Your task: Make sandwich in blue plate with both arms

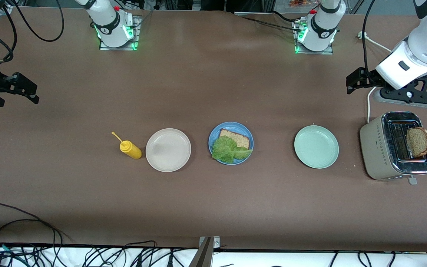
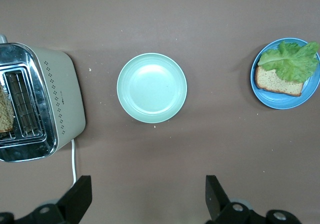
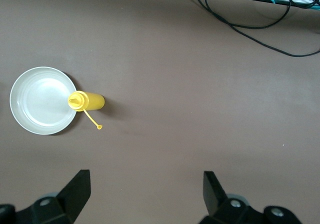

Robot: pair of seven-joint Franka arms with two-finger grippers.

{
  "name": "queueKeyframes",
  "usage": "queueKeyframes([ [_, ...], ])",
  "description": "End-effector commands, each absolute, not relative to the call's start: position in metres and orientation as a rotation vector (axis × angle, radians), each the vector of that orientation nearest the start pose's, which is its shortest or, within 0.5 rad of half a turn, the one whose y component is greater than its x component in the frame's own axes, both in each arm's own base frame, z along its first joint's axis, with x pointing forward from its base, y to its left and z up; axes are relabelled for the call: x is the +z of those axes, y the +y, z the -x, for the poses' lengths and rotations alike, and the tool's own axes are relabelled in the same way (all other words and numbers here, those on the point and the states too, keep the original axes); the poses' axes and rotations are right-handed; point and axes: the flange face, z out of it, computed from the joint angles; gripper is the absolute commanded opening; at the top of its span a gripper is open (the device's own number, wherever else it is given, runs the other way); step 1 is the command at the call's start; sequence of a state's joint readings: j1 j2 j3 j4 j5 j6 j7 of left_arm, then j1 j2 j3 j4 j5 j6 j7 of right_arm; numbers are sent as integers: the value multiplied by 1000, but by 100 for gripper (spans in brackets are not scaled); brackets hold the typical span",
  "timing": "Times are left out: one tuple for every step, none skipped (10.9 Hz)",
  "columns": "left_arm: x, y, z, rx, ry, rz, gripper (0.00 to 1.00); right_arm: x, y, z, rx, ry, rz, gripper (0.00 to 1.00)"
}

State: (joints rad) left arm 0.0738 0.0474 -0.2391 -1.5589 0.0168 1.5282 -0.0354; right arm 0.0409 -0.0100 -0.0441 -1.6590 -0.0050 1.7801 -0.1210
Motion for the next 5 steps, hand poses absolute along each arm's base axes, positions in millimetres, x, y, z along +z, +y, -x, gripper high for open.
queueKeyframes([
  [607,-89,-554,123,197,3126,100,618,2,-569,-214,-173,3154,100],
  [607,-88,-554,123,195,3127,100,622,1,-570,-226,-172,3152,100],
  [606,-88,-554,125,195,3127,100,620,3,-569,-212,-178,3154,100],
  [606,-88,-554,125,195,3127,100,618,8,-568,-183,-192,3157,100],
  [607,-88,-554,123,194,3127,100,617,9,-567,-169,-195,3155,100],
])
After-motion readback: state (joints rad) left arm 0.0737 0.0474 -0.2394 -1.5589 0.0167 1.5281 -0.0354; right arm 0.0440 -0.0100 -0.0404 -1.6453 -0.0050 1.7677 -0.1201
